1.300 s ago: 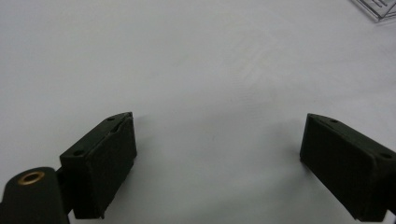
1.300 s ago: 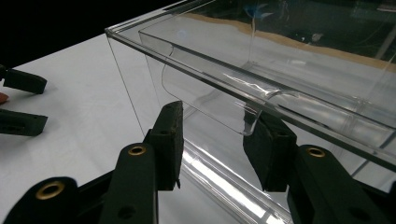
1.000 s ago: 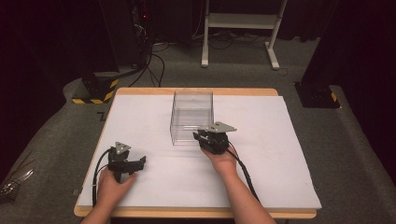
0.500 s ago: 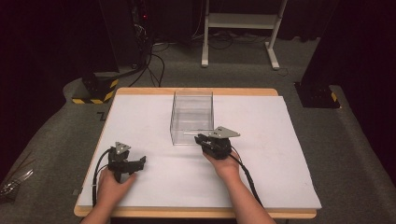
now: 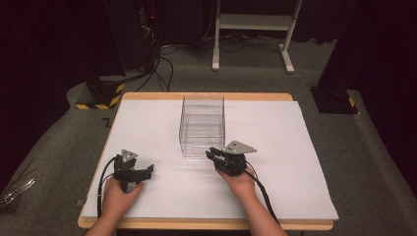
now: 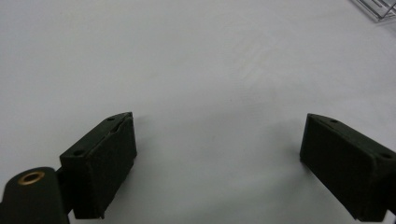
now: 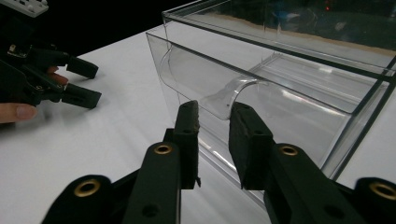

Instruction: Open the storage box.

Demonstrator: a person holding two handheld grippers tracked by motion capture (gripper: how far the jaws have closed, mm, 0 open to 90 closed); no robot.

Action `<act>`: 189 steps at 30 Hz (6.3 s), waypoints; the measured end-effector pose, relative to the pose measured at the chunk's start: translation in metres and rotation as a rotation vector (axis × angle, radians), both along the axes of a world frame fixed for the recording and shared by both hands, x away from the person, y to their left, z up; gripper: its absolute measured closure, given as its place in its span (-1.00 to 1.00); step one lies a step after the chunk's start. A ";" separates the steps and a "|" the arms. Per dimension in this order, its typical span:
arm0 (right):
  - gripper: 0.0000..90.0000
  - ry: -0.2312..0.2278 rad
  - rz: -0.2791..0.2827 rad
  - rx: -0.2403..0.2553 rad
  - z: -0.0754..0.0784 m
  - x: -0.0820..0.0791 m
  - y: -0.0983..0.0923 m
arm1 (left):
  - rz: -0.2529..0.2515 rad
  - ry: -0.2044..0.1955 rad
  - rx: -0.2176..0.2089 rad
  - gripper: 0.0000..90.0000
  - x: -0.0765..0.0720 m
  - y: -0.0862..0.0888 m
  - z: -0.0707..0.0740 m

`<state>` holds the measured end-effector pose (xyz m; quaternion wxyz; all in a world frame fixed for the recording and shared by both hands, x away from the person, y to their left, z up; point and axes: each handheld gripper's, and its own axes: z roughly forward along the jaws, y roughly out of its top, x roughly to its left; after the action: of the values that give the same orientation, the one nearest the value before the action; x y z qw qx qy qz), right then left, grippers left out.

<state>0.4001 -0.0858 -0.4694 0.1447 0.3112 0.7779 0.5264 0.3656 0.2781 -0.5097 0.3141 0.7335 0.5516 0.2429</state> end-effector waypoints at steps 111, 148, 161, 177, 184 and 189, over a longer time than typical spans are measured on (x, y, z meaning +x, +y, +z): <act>0.82 0.047 0.280 0.004 -0.004 -0.073 -0.022 | -0.002 0.000 0.004 -0.76 0.000 0.000 0.000; 0.60 -0.005 0.266 0.051 0.000 -0.091 -0.036 | -0.002 0.001 0.003 -0.75 0.000 0.000 0.000; 0.56 -0.100 0.166 0.076 0.017 -0.093 -0.062 | -0.002 0.000 0.003 -0.75 0.000 0.000 0.000; 0.36 -0.137 -0.176 0.033 0.007 -0.067 -0.121 | -0.002 0.002 0.003 -0.75 0.000 0.000 0.000; 0.24 -0.120 -0.331 -0.053 -0.005 -0.056 -0.142 | -0.002 0.002 0.003 -0.75 0.000 0.000 0.000; 0.18 -0.060 -0.394 -0.079 -0.016 -0.049 -0.151 | -0.002 0.002 0.003 -0.76 0.000 0.000 0.000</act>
<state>0.3513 -0.2369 -0.4850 0.2800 0.4358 0.7173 0.4660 0.3655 0.2783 -0.5095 0.3127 0.7348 0.5510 0.2425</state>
